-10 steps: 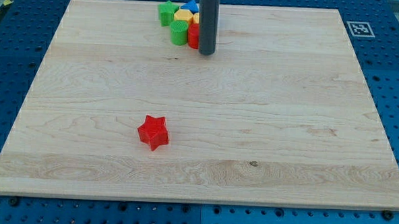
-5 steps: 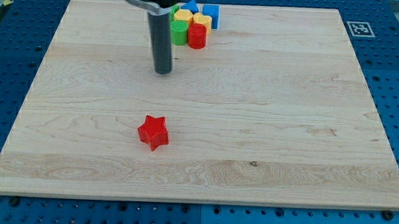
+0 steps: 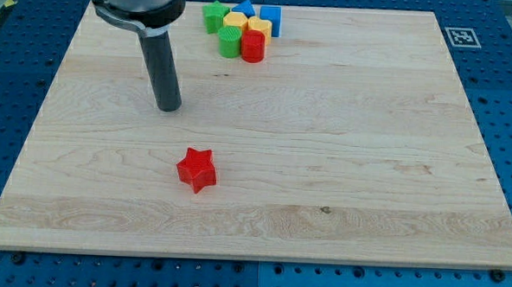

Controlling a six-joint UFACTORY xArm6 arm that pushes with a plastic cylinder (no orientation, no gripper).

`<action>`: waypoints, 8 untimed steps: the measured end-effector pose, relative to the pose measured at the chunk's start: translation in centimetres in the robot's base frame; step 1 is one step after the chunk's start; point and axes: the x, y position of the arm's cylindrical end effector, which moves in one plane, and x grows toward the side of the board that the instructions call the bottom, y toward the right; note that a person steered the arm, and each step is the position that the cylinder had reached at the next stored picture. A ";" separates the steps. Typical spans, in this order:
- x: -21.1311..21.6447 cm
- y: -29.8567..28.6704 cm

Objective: Place your arm at the left of the red star

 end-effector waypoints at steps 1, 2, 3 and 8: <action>0.2 -0.1; 0.6 -0.5; 0.6 -1.0; 10.1 -1.5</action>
